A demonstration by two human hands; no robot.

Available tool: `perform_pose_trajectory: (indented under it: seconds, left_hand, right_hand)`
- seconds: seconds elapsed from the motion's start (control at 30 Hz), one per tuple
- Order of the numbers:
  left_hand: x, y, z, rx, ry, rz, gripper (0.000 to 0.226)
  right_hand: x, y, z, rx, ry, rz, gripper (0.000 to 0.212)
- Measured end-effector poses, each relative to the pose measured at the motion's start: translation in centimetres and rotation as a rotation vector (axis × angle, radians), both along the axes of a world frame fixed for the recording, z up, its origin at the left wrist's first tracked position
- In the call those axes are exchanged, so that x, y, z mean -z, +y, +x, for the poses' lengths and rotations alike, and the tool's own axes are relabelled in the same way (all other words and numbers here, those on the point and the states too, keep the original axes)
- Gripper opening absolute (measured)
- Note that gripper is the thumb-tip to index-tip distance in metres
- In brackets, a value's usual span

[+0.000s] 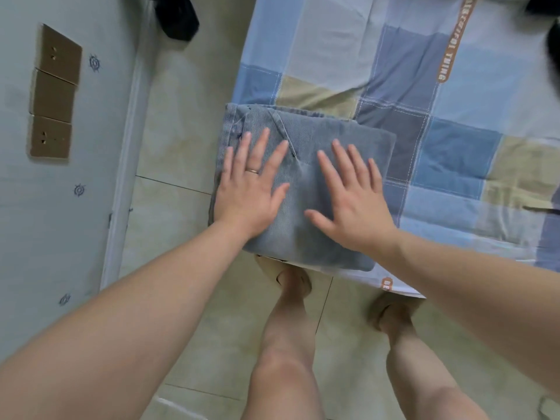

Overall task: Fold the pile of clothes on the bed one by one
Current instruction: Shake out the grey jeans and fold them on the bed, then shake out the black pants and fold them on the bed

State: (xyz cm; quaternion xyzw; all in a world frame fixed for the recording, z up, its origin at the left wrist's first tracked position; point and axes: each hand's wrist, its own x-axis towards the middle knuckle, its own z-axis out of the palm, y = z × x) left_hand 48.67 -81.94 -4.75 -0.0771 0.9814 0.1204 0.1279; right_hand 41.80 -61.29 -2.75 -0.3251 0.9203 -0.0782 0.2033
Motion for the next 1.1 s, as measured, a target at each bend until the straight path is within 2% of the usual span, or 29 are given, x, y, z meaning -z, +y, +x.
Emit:
perform_pose_trajectory:
  seconds: [0.1, 0.33, 0.47, 0.6, 0.73, 0.83, 1.1]
  left_hand:
    - [2.6, -0.7, -0.1, 0.077, -0.124, -0.031, 0.073]
    - [8.5, -1.2, 0.3, 0.101, -0.032, -0.098, 0.072]
    - [8.9, -1.0, -0.1, 0.098, -0.105, -0.126, 0.072]
    - [5.5, -0.6, -1.1, 0.043, -0.333, -0.061, 0.075]
    - [-0.3, 1.2, -3.3, -0.125, -0.579, 0.123, 0.079]
    - [-5.6, 3.9, -4.9, -0.229, -0.516, 0.223, 0.072]
    - [-17.5, 16.8, -11.8, -0.238, -0.303, 0.254, 0.071]
  right_hand:
    - [2.8, -1.0, 0.2, -0.117, 0.004, 0.110, 0.104]
    - [10.1, -1.2, 0.1, -0.136, 0.129, 0.102, 0.104]
    - [10.6, -1.5, 0.1, -0.127, 0.071, 0.105, 0.102]
    - [7.5, -2.0, -1.2, -0.131, -0.157, 0.210, 0.102]
    - [1.8, -1.4, -4.0, -0.141, -0.378, 0.233, 0.088]
    - [-3.8, 1.5, -6.7, -0.114, -0.351, 0.206, 0.083]
    - [-17.7, 17.5, -13.9, -0.016, -0.189, 0.204, 0.082]
